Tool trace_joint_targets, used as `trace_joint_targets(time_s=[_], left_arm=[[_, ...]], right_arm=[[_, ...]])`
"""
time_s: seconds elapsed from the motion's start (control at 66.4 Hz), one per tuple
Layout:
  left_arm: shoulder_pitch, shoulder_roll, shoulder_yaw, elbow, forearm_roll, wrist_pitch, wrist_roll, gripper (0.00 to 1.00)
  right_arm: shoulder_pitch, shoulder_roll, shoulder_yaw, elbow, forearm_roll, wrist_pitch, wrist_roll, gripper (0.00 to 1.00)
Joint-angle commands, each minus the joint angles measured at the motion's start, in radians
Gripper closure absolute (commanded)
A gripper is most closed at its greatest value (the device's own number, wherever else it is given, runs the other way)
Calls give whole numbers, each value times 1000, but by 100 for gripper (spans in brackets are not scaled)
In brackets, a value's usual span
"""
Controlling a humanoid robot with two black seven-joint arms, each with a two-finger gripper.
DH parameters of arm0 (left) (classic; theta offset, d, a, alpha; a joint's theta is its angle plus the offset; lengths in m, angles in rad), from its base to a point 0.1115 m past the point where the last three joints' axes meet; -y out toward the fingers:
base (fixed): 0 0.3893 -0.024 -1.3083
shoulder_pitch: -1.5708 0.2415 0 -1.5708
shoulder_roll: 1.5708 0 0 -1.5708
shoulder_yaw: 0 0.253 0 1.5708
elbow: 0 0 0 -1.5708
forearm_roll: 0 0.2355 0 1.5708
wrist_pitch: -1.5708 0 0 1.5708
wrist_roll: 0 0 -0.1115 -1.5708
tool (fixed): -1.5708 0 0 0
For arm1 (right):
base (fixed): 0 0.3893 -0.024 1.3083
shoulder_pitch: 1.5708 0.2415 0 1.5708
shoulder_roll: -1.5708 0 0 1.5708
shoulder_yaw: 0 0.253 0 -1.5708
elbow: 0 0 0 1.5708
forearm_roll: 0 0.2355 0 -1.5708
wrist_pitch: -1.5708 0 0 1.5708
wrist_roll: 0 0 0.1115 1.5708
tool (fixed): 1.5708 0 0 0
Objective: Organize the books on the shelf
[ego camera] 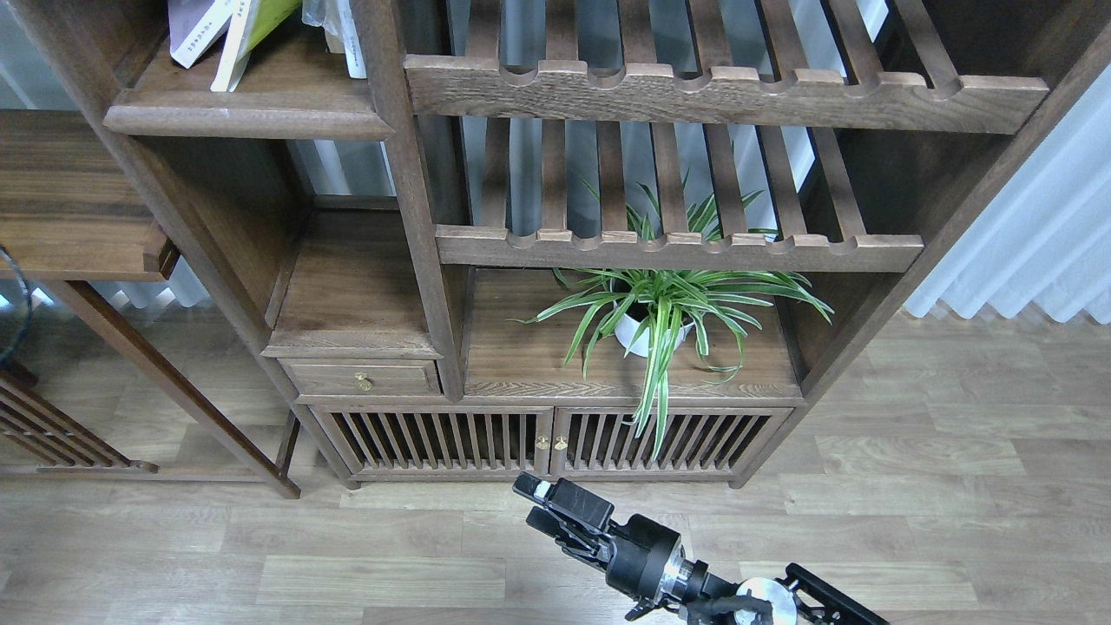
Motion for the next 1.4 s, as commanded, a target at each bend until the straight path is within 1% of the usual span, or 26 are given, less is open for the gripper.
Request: trace_joint_targets(time_s=[0.0, 0.03, 0.06, 0.151, 0.226, 0.241, 0.286, 0.301, 0.362, 0.377, 0.422, 0.467, 0.497, 0.512, 0.587, 0.633, 0.708, 0.783, 0.798, 0.829, 0.844, 0.934, 1.024, 1.054, 1.22, 1.386], left_arm=[[18, -8, 0, -7, -4, 0, 0, 96], [24, -16, 2, -8, -8, 0, 0, 94], [28, -23, 0, -8, -9, 0, 0, 91], [38, -31, -3, -8, -9, 0, -17, 69], [39, -26, -9, -7, -9, 0, -23, 59], [41, -26, -12, -8, -9, 0, -30, 54], [44, -26, -15, -10, -9, 0, -46, 47], [42, -26, -15, -10, -9, 0, -61, 43], [42, -26, -15, -11, -9, 0, -102, 39], [42, -28, -16, -16, -9, 0, -145, 33], [42, -25, -18, -22, -11, 0, -173, 31], [47, -23, -24, -42, -21, 0, -217, 24], [50, -22, -27, -48, -26, 0, -233, 21], [56, -19, -33, -57, -37, 0, -257, 19], [93, -3, -52, -94, -72, 0, -306, 17], [114, 17, -62, -132, -99, 0, -314, 15], [166, 61, -82, -225, -144, 0, -314, 14], [246, 122, -112, -352, -176, 0, -314, 14], [280, 147, -122, -401, -182, 0, -314, 14], [311, 170, -131, -439, -187, 0, -314, 14], [352, 197, -145, -487, -193, 0, -316, 14], [482, 271, -210, -645, -225, 0, -314, 14], [594, 282, -285, -760, -251, 0, -314, 14], [674, 287, -334, -835, -251, 0, -310, 14], [792, 329, -366, -1008, -253, 0, -305, 16], [926, 385, -363, -1168, -251, 0, -305, 17]], right_arm=[[0, 0, 0, 0, 0, 0, 3, 1], [0, 0, 0, 0, 0, 0, 3, 1], [0, 0, 0, 0, 0, 0, 3, 1], [0, 0, 0, 0, 0, 0, 3, 1], [0, 0, 0, 0, 0, 0, 3, 1], [0, 0, 0, 0, 0, 0, 3, 1], [0, 0, 0, 0, 0, 0, 3, 1], [1, 0, 0, 0, 0, 0, 3, 1], [1, 0, 0, 0, 0, 0, 3, 1], [1, 0, 0, 0, 0, 0, 3, 1], [3, 0, 0, 0, 0, 0, 3, 1], [1, 0, 2, 0, 1, 0, 3, 1], [1, 0, 2, 0, 2, 0, 4, 1], [1, 0, 2, 0, 2, 0, 6, 1], [0, 0, 5, 0, 5, 0, 9, 1], [0, 0, 6, 0, 6, 0, 9, 1], [0, 0, 18, 3, 8, 0, 9, 1], [0, 0, 45, 19, 8, 0, 9, 1], [0, 0, 55, 23, 8, 0, 9, 1], [0, 0, 63, 29, 8, 0, 9, 1], [0, 0, 72, 34, 8, 0, 9, 1], [0, 0, 97, 45, 8, 0, 9, 1], [1, 0, 109, 62, 8, 0, 7, 1], [1, 0, 112, 92, 8, 0, 3, 1], [-3, -9, 115, 198, 8, 0, 4, 1], [-20, -15, 158, 233, 8, 0, 6, 1]])
